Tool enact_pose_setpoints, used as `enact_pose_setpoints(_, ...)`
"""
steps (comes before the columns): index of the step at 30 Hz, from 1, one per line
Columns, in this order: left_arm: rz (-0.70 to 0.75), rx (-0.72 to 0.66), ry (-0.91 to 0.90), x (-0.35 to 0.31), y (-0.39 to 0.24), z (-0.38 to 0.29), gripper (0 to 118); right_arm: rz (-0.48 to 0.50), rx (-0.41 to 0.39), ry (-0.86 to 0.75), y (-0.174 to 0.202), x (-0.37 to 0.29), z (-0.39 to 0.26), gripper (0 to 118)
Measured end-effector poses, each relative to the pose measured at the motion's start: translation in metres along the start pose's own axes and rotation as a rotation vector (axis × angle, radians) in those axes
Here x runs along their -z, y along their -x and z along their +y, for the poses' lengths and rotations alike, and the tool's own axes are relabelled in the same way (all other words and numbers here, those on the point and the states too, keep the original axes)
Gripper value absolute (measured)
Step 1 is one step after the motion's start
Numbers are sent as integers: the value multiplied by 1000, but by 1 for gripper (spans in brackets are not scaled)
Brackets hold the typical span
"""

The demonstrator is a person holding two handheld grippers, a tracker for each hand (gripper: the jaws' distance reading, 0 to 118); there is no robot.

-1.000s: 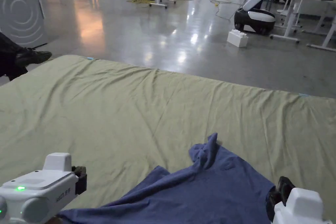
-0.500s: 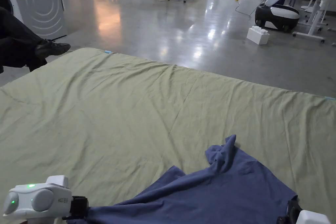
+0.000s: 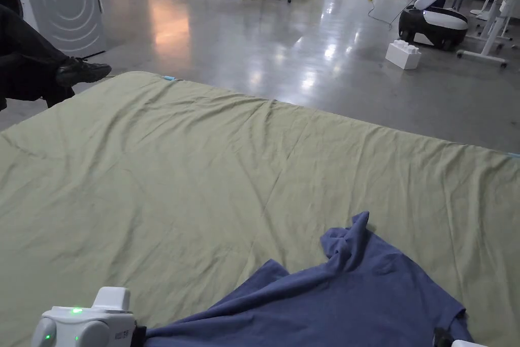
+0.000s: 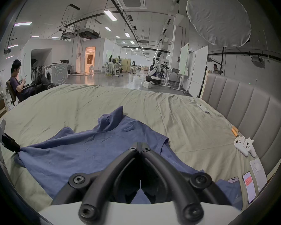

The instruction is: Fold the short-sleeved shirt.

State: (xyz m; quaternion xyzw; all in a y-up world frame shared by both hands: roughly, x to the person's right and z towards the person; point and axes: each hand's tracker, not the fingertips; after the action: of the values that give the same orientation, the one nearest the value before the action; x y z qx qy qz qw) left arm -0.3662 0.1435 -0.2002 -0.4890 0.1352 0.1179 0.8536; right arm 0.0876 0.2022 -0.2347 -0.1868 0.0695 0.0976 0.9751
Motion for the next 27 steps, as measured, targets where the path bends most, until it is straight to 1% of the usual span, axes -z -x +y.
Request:
enact_pose_setpoints(3,5,10,-17,1,-1,-4,11,14,4,12,1,9,0,0)
enact_pose_setpoints(5,-33,-23,-39,-5,6,-4,11,25,1,18,-2,17,4,0)
enact_pose_setpoints(6,-57,-29,-50,-9,8,-5,11,30,-6,18,-5,23,7,0)
enact_pose_setpoints(8,-62,-25,-84,-20,13,-3,11,35,-27,10,-12,38,16,0)
enact_pose_setpoints(11,-95,-43,-153,-39,13,0,11,56,-22,77,-30,76,33,0)
enact_pose_setpoints(12,-107,-57,-166,-44,13,0,11,75,-37,111,-35,92,39,1)
enact_pose_setpoints(13,-100,-55,-163,-48,13,0,11,99,-15,144,-39,106,42,1)
enact_pose_setpoints(14,-97,-62,-170,-52,13,1,11,81,-44,134,-46,123,48,1)
enact_pose_setpoints(15,-102,-62,-176,-55,12,4,11,108,-53,210,-50,142,51,2)
enact_pose_setpoints(16,-107,-65,-208,-58,12,5,11,112,-63,239,-53,158,54,3)
enact_pose_setpoints(17,-105,-67,-216,-60,11,5,11,117,-84,286,-55,177,57,14)
enact_pose_setpoints(18,-109,-65,-216,-61,11,6,11,129,-96,338,-58,194,60,29)
enact_pose_setpoints(19,-108,-67,-217,-60,11,6,11,142,-106,365,-58,207,60,43)
enact_pose_setpoints(20,-99,-69,-222,-60,10,7,11,168,-110,386,-59,222,61,55)
enact_pose_setpoints(21,-96,-69,-220,-59,10,7,11,187,-115,396,-58,234,62,62)
enact_pose_setpoints(24,-80,-61,-211,-55,8,8,11,212,-226,420,-54,275,62,80)
enact_pose_setpoints(26,-79,-66,-201,-53,9,8,11,236,-261,450,-45,291,65,83)
enact_pose_setpoints(27,-76,-67,-197,-52,7,7,11,241,-241,460,-41,297,65,83)
